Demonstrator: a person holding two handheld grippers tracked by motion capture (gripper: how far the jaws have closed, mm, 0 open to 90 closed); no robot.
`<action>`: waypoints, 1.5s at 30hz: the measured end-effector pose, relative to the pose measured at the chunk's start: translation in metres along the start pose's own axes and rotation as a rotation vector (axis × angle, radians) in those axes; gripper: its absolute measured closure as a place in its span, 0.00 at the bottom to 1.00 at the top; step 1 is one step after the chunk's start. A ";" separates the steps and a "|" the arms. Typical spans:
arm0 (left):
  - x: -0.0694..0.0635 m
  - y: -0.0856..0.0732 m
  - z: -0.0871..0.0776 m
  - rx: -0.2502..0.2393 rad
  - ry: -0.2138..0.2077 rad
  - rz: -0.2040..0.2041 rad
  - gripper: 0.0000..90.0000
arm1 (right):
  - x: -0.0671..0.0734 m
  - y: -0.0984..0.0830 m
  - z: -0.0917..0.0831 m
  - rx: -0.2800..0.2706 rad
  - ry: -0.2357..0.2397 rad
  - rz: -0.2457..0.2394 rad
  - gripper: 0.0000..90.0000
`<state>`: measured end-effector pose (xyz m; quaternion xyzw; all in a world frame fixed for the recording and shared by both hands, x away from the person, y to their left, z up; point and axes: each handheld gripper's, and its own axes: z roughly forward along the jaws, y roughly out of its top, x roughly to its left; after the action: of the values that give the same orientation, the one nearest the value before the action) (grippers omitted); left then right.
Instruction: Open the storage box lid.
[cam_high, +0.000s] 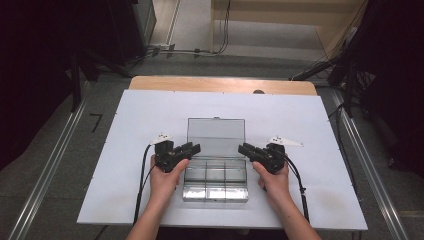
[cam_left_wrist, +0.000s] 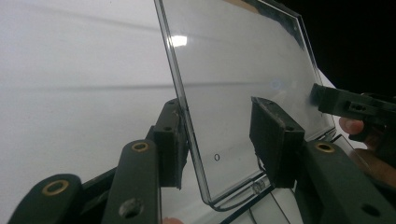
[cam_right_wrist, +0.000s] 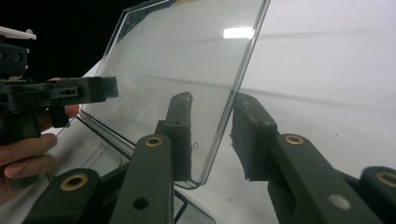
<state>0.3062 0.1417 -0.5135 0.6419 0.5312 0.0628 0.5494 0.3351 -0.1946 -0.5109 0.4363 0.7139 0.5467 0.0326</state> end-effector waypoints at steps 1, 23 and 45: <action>0.000 0.000 0.000 0.002 0.001 0.002 0.62 | 0.000 0.000 0.000 0.004 -0.001 0.005 0.73; -0.006 -0.002 0.007 0.101 0.035 -0.007 0.33 | -0.001 0.000 0.000 0.025 -0.015 0.030 0.53; -0.014 0.002 -0.037 0.067 -0.155 0.143 0.01 | 0.002 -0.002 -0.041 0.005 0.000 -0.240 0.14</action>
<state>0.2773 0.1552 -0.4904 0.6992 0.4417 0.0342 0.5611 0.3115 -0.2241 -0.4951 0.3477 0.7625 0.5369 0.0968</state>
